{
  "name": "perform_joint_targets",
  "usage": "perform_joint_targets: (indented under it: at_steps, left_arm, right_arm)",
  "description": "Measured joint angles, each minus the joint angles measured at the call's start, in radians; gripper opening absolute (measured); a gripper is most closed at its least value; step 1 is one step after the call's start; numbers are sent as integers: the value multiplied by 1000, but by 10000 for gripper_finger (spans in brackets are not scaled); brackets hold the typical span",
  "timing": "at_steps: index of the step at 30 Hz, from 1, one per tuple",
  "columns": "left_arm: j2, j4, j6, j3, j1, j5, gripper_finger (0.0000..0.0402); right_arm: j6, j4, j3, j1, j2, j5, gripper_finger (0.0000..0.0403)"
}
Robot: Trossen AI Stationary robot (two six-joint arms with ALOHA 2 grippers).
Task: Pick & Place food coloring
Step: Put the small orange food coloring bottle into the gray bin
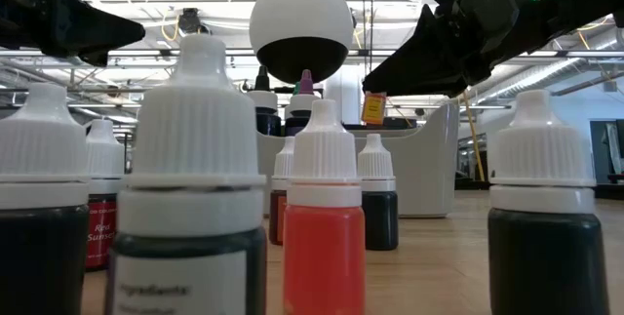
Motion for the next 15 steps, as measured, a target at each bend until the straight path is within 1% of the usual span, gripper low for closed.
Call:
perform_joint_targets:
  at_steps: [4,7,11,13,15]
  left_arm:
    - [0,0,25,0,0,16,37]
    - [0,0,26,0,0,16,37]
    - [0,0,26,0,0,16,37]
    - [0,1,25,0,0,15,37]
    - [0,1,26,0,0,15,37]
  right_arm:
    - [-8,21,0,-18,0,0,61]
    - [1,31,0,-51,0,-1,61]
    - [39,-11,0,-106,0,-55,61]
    - [60,-44,0,-118,0,-81,61]
    - [69,-53,0,-110,1,-83,61]
